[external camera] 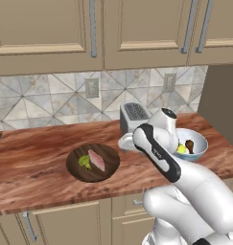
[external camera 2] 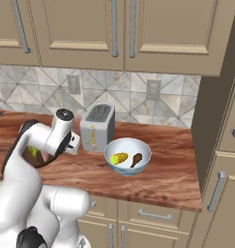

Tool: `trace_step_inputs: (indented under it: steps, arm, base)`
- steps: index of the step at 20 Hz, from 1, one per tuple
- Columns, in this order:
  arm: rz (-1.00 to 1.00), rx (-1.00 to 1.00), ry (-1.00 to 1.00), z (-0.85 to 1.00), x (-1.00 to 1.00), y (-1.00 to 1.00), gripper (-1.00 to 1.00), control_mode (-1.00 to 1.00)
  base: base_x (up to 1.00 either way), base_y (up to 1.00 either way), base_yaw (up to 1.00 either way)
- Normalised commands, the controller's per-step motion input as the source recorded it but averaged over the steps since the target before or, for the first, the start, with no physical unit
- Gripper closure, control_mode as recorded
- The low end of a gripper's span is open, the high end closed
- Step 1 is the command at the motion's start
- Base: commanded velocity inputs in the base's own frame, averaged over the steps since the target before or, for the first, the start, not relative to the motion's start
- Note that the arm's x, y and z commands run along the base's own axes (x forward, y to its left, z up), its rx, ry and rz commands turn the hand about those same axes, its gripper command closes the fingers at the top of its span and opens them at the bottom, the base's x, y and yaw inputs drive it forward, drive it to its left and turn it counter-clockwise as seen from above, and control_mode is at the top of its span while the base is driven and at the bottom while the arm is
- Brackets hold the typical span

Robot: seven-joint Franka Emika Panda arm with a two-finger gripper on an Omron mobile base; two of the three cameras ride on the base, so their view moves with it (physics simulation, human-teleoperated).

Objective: Place the bowl containing the steak and broccoli in the microwave. Close the microwave door and press the start button to microwave the meal.

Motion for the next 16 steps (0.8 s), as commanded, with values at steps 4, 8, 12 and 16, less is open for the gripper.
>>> trace_step_inputs:
  steps: [4, 8, 12, 16]
  arm:
    - [0.00, 0.06, 0.15, -0.39, 0.33, 0.10, -1.00, -1.00]
    - [0.00, 0.04, 0.10, -0.29, 0.43, 0.06, -1.00, -1.00]
    - [0.00, 0.00, 0.07, -0.39, 0.39, 0.19, -1.00, -1.00]
    - [0.00, 0.00, 0.07, -0.39, 0.46, 0.30, -1.00, -1.00]
  base:
    - [0.00, 0.00, 0.00]
    - [0.00, 0.00, 0.00]
    - [0.00, 0.00, 0.00]
    - [0.00, 0.00, 0.00]
